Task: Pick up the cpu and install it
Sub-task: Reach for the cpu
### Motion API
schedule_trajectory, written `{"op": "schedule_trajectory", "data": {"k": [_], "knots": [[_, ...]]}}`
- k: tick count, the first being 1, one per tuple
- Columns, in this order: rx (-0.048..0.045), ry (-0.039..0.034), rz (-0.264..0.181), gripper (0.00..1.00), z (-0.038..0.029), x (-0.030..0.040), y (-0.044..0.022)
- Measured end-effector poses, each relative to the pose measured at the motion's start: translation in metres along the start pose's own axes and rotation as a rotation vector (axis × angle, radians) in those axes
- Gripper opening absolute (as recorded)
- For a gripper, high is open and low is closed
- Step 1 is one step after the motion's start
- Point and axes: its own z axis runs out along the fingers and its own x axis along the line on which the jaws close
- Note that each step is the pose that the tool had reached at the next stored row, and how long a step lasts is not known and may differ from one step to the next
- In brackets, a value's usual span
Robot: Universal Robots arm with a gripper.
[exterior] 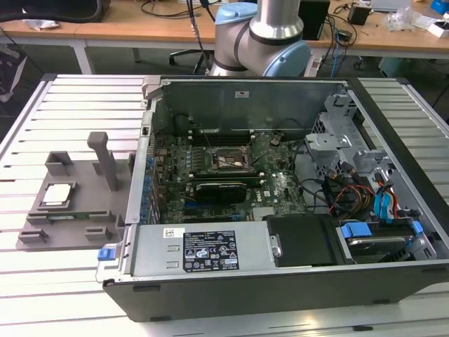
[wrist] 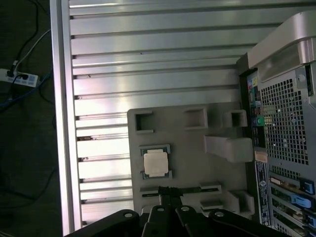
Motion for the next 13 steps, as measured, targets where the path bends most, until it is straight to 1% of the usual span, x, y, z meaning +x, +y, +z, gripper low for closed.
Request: {"op": "schedule_trajectory", "data": {"k": [2, 4, 5, 6, 7, 9, 13], "knots": [[0.0000, 0.0000, 0.000, 0.11, -0.0001, 0.0025, -0.0002], [0.0000, 0.0000, 0.000, 0.11, -0.0003, 0.0095, -0.0007], [0.0000, 0.0000, 0.000, 0.11, -0.0003, 0.0115, -0.0009], [0.0000, 0.0000, 0.000, 0.11, -0.0005, 0.0176, -0.0014], [0.0000, 0.0001, 0.000, 0.11, -0.0005, 0.0205, -0.0015], [0.0001, 0.0001, 0.000, 0.11, -0.0006, 0.0228, -0.0018], [0.0000, 0.0000, 0.000, 0.11, -0.0005, 0.0228, -0.0017]]}}
